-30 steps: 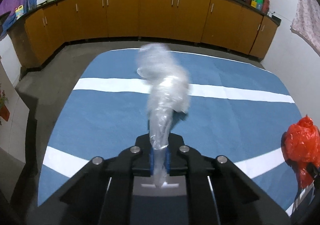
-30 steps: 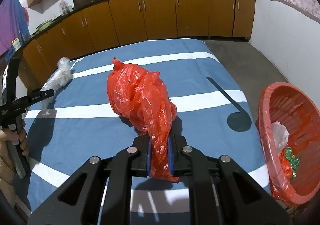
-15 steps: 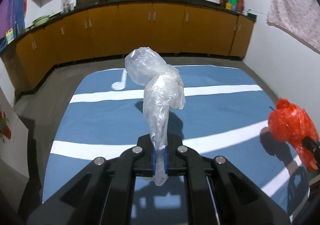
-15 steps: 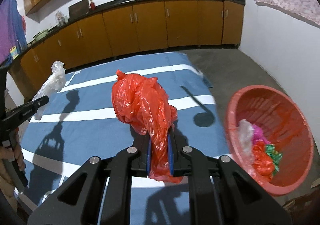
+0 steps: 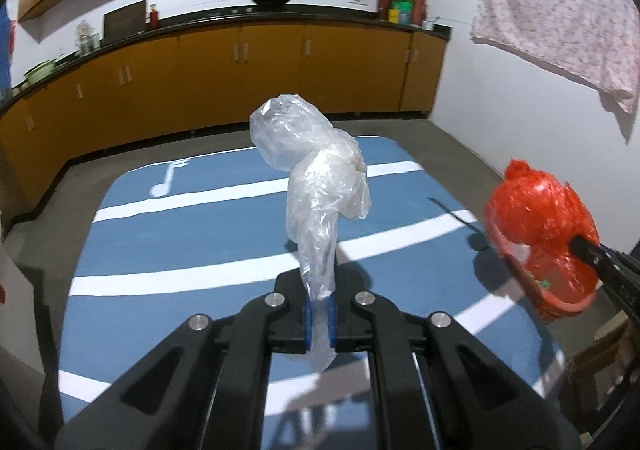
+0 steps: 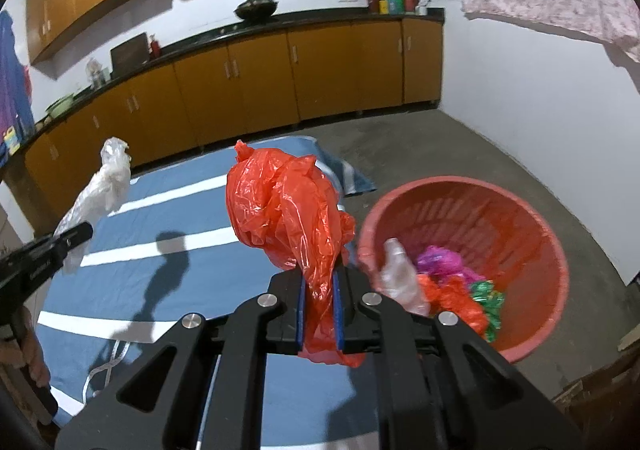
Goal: Collect trash
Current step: 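Carry the clear and red bags over the orange basket with both tools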
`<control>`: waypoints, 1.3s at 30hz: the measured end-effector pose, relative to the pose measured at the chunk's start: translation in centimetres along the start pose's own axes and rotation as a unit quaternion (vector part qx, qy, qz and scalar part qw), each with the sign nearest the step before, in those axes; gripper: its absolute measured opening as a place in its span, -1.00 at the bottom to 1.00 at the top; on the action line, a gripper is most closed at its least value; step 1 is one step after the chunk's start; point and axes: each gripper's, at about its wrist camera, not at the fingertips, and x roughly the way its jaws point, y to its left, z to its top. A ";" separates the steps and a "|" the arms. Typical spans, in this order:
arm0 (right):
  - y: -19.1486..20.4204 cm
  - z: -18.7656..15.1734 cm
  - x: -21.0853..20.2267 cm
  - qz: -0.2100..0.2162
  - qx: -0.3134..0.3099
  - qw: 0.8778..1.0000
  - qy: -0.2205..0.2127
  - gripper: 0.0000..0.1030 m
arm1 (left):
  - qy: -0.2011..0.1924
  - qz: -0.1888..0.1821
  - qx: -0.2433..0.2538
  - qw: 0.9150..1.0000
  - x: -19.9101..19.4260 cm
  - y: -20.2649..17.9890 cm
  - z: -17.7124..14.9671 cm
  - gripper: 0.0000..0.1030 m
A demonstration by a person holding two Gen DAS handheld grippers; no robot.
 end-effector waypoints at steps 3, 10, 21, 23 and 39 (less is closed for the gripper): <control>-1.7 0.1 -0.8 -0.011 0.013 1.000 -0.009 -0.79 | 0.001 -0.019 0.009 1.000 -0.5 -2.3 -0.2 -0.86; -5.5 0.2 -2.5 -0.047 0.036 0.998 -0.027 -0.79 | 0.004 -0.054 0.036 0.998 -0.6 -7.3 -0.3 -0.86; -9.8 0.1 -3.6 -0.090 0.069 0.993 -0.041 -0.79 | 0.011 -0.109 0.067 0.992 0.0 -14.9 -0.5 -0.86; -10.5 0.2 -3.7 -0.094 0.073 0.992 -0.042 -0.79 | 0.012 -0.118 0.071 0.990 0.1 -15.9 -0.6 -0.86; -13.1 -0.1 -3.6 -0.114 0.097 0.988 -0.042 -0.79 | 0.027 -0.154 0.088 0.984 1.3 -20.8 -1.3 -0.86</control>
